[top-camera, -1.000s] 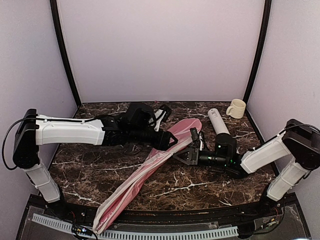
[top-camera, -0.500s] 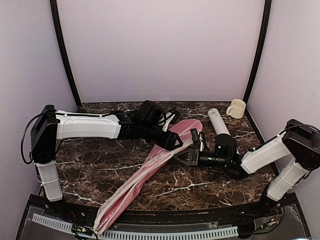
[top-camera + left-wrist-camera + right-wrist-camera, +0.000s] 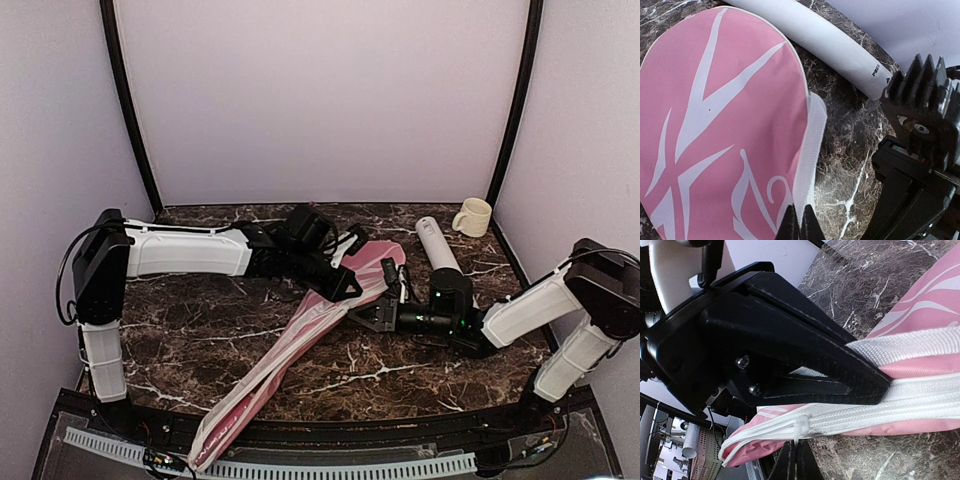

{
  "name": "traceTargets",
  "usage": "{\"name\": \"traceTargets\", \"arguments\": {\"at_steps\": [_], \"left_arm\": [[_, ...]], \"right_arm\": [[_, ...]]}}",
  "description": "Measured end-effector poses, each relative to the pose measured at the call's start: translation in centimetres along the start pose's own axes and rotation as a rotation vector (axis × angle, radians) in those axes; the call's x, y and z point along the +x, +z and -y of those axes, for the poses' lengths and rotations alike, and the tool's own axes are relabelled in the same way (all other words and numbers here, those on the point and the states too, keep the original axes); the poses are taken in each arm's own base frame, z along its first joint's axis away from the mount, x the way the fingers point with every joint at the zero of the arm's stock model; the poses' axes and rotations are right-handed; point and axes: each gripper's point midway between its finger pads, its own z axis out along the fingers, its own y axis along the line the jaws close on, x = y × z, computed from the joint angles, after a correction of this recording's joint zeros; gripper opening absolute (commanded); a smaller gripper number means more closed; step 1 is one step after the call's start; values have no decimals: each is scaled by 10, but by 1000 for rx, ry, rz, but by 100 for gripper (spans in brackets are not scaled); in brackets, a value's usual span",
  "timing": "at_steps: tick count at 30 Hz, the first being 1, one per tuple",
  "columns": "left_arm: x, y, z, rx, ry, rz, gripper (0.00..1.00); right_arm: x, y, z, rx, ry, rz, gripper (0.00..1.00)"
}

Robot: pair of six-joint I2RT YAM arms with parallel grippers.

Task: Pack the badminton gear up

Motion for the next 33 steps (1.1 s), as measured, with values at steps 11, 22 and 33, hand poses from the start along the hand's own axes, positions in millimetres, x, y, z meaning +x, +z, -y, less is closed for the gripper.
{"name": "traceTargets", "arguments": {"at_steps": [11, 22, 33], "left_arm": [[-5, -3, -21, -80, -16, 19, 0], [-32, -34, -60, -239, -36, 112, 0], [-48, -66, -114, -418, -59, 174, 0]], "right_arm": [[-2, 6, 7, 57, -25, -21, 0], [-16, 39, -10, 35, -60, -34, 0], [15, 71, -37, -41, -75, -137, 0]]}}
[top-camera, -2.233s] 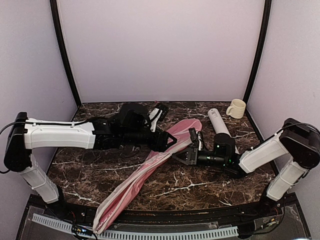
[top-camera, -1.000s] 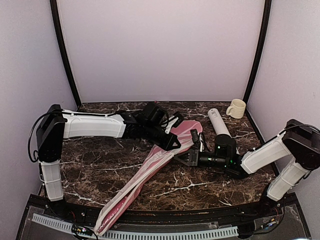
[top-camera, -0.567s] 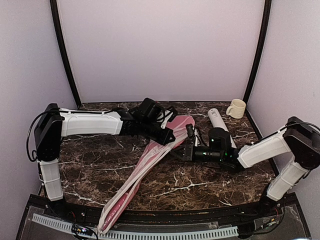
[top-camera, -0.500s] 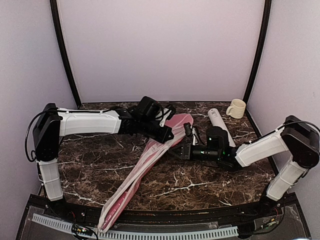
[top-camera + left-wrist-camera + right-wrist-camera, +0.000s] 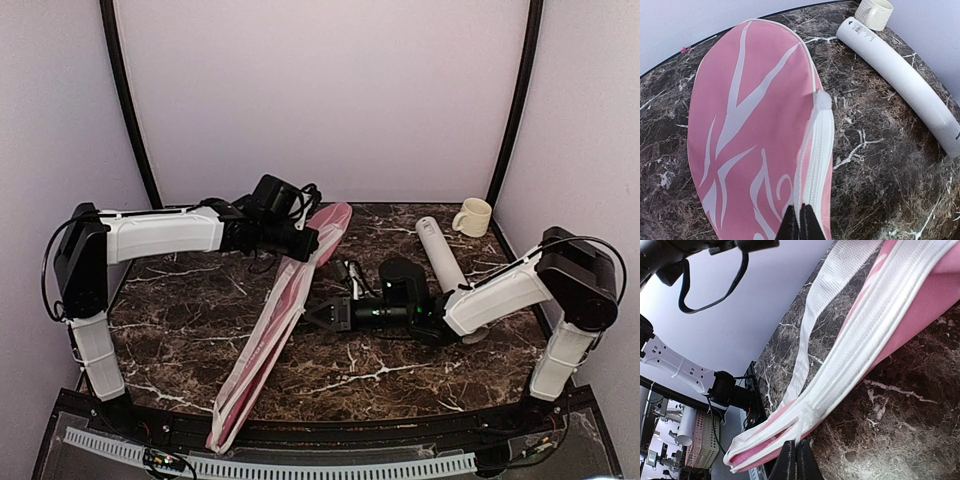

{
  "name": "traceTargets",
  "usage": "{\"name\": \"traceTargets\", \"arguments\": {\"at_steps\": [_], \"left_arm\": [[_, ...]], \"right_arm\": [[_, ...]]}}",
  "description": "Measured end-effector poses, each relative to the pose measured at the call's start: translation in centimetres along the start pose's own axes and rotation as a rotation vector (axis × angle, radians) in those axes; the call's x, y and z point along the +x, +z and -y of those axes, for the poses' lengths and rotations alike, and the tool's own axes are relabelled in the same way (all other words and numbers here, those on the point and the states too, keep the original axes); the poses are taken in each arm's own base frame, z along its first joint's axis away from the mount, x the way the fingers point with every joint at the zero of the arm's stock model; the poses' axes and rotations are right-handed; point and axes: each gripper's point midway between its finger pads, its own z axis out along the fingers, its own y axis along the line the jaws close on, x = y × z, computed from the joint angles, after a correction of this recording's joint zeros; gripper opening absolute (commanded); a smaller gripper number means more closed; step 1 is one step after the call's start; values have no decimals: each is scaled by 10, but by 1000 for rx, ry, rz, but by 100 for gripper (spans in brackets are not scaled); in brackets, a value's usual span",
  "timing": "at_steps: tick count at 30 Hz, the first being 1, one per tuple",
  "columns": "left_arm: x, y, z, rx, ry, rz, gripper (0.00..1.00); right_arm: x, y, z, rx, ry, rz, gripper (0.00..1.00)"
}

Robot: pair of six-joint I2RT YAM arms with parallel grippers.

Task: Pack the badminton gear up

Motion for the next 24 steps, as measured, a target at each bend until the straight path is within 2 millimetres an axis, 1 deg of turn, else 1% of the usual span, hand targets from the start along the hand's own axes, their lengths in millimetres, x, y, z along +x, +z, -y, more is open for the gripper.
{"name": "traceTargets", "arguments": {"at_steps": [5, 7, 11, 15, 18, 20, 22, 24], "left_arm": [[-8, -10, -24, -48, -23, 17, 0], [-15, -14, -40, -83, -39, 37, 0], [-23, -20, -80, -182, -72, 63, 0], [-24, -23, -106, -258, -77, 66, 0], [-25, -26, -121, -290, -87, 67, 0], [-24, -28, -137, -317, -104, 67, 0], [-20, -29, -152, -343, -122, 68, 0], [-10, -30, -172, -375, -144, 53, 0]], "right_arm": [[3, 5, -5, 2, -6, -25, 0], [9, 7, -10, -7, -19, -53, 0], [27, 13, -25, -26, -50, -135, 0], [37, 15, -30, -29, -62, -185, 0], [49, 13, -30, -16, -66, -230, 0], [59, 10, -33, -7, -71, -264, 0], [67, 7, -36, -1, -78, -297, 0], [76, 2, -39, 10, -84, -330, 0]]}}
